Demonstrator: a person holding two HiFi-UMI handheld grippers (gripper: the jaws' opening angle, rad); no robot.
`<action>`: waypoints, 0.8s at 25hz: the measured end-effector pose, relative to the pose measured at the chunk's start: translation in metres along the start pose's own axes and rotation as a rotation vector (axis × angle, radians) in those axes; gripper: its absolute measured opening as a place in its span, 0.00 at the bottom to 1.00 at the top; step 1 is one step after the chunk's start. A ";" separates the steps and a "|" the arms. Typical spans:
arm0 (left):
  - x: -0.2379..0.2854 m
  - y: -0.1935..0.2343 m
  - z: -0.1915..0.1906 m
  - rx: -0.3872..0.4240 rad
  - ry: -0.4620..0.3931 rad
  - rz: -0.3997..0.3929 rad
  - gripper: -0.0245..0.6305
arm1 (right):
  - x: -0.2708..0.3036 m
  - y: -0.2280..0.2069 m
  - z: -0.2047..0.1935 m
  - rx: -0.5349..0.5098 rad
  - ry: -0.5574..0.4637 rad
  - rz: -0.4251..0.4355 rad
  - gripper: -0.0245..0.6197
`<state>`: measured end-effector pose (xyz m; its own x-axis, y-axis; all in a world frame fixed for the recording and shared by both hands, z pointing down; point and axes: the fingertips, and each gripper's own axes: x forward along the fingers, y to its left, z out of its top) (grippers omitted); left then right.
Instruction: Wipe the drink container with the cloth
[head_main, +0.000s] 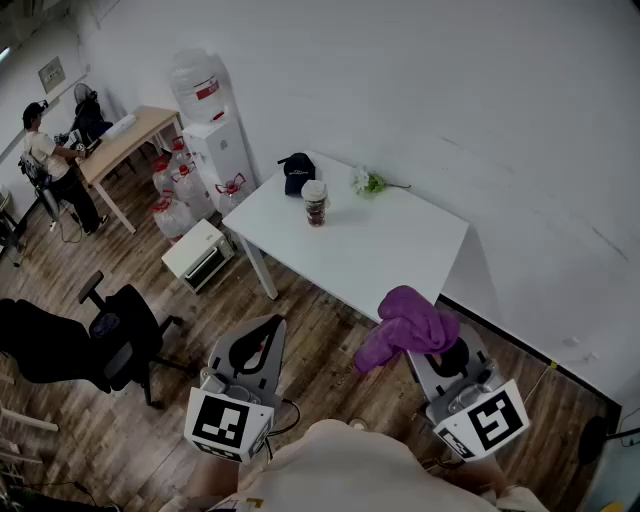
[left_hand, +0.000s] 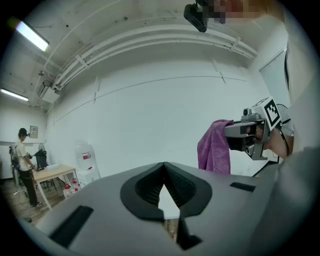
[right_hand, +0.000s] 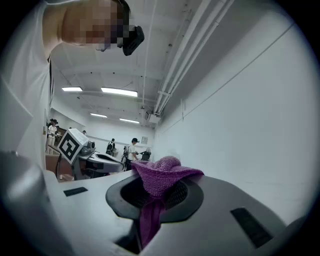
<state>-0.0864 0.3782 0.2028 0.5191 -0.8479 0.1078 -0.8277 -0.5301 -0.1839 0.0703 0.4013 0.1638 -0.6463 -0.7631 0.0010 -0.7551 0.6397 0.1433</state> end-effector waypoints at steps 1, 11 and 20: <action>0.003 -0.002 -0.001 -0.009 0.005 -0.002 0.07 | -0.001 -0.003 -0.001 0.016 -0.009 0.003 0.14; 0.029 -0.019 -0.002 -0.013 0.030 0.021 0.07 | -0.008 -0.029 -0.015 0.041 -0.008 0.050 0.14; 0.041 -0.029 0.009 -0.067 -0.069 0.151 0.12 | -0.026 -0.056 -0.038 0.052 0.027 0.082 0.14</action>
<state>-0.0389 0.3594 0.2036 0.3994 -0.9166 0.0159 -0.9085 -0.3980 -0.1273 0.1335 0.3820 0.1931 -0.7032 -0.7100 0.0378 -0.7052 0.7032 0.0906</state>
